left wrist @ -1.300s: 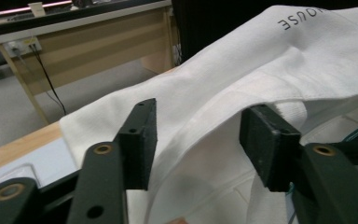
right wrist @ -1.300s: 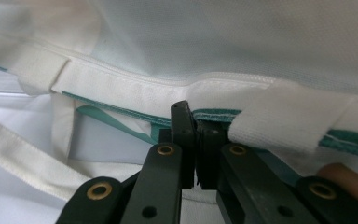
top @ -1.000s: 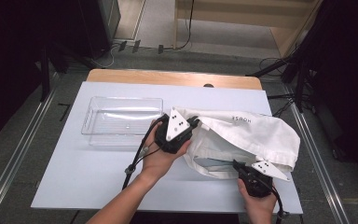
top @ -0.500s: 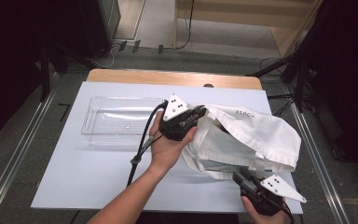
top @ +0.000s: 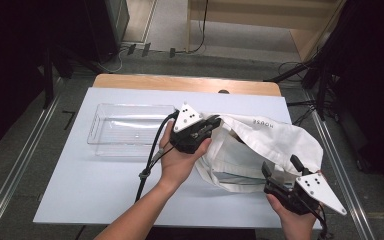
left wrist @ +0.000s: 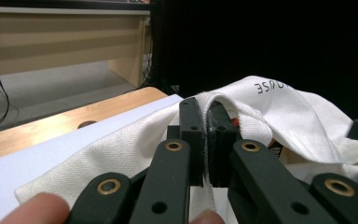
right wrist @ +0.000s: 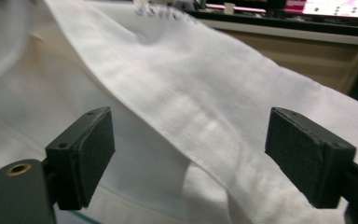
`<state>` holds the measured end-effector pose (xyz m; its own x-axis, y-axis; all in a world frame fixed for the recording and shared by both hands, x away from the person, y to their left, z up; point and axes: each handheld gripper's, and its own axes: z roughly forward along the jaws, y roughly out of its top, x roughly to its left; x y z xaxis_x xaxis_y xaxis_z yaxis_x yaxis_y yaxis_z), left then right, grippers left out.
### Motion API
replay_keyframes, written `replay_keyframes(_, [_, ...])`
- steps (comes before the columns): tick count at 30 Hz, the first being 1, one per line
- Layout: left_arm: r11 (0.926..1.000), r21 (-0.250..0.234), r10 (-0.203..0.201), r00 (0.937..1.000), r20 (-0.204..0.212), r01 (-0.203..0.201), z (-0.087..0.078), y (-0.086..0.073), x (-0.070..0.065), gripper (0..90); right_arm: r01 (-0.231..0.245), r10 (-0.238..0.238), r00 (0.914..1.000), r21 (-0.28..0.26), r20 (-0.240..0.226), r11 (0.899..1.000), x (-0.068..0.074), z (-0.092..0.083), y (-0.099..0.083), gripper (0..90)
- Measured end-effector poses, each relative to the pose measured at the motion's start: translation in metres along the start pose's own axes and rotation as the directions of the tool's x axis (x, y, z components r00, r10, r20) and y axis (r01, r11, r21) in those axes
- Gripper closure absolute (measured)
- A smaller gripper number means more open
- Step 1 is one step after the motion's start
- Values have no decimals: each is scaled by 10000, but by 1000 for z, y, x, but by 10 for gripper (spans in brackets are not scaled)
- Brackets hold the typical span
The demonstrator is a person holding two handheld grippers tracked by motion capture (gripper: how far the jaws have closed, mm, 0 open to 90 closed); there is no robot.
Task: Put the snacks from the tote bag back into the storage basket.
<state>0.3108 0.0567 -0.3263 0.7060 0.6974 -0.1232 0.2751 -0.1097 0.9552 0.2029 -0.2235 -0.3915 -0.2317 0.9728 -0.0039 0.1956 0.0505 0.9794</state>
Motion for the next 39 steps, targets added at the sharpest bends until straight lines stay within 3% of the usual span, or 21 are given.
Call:
replay_keyframes(3, [10000,-5,-1,10000,14,1,0,0,0,889,434,-490,9958,724,779,9964,1,15,-7,139])
replay_keyframes(4, [10000,-13,6,10000,0,-6,-1,0,0,889,692,-816,9877,946,1337,9931,1,20,-10,164])
replay_keyframes(5, [10000,-10,12,10000,-2,-12,-1,0,0,889,692,-816,9877,946,1337,9931,1,20,-10,164])
replay_keyframes(6, [10000,8,21,10000,2,-21,-2,0,1,890,745,-899,9766,848,1955,9936,-2,19,-12,316])
replay_keyframes(7, [10000,19,31,10000,43,-31,-2,0,1,890,745,-899,9766,848,1955,9936,-2,19,-12,316])
replay_keyframes(8, [10000,47,53,9999,161,-54,-3,-2,1,889,635,-765,9786,737,1913,9953,-5,16,-12,390])
replay_keyframes(9, [9999,56,110,9997,210,-111,-3,-2,1,887,451,-509,9856,391,1615,9982,-11,12,-11,548])
replay_keyframes(10, [9996,90,261,9994,230,-263,-3,-5,-1,887,373,-372,9942,7,1008,9993,-17,7,-8,704])
replay_keyframes(12, [9993,74,364,9992,171,-365,-3,-6,-2,888,371,-356,9951,-143,918,9992,-18,4,-5,727])
replay_keyframes(14, [9992,62,396,9988,280,-398,-3,-7,-1,886,228,-209,9990,-488,392,9985,-25,1,5,813])
replay_keyframes(17, [9990,275,325,9976,614,-343,0,-6,-1,829,-76,82,9999,-731,81,9973,-31,1,16,823])
replay_keyframes(18, [9980,398,463,9975,534,-484,2,-7,-2,697,-266,253,9996,-945,-148,9952,-38,2,27,826])
replay_keyframes(19, [9968,494,604,9973,408,-624,4,-7,-4,697,-266,253,9996,-945,-148,9952,-38,2,27,826])
replay_keyframes(21, [9928,598,1032,9946,53,-1033,7,-8,-7,566,-479,453,9986,-1078,-268,9930,-43,2,40,828])
replay_keyframes(24, [9881,658,1396,9902,-71,-1388,10,-8,-9,477,-573,524,9976,-1159,-442,9916,-51,5,54,827])
replay_keyframes(27, [9807,718,1832,9830,-112,-1820,13,-8,-12,479,-763,699,9952,-973,-683,9923,-57,9,59,827])
replay_keyframes(30, [9795,710,1891,9820,-13,-1885,16,-9,-13,525,-852,779,9937,-917,-807,9921,-59,12,58,827])
replay_keyframes(33, [9793,664,1915,9815,50,-1914,21,-7,-13,685,-840,757,9928,-903,-925,9924,-60,14,57,827])
replay_keyframes(36, [9807,603,1861,9825,62,-1861,31,0,-13,740,-862,775,9922,-880,-975,9924,-61,16,58,826])
replay_keyframes(39, [9883,634,1409,9896,-278,-1389,44,3,-7,804,-973,886,9907,-824,-1032,9918,-62,17,60,825])
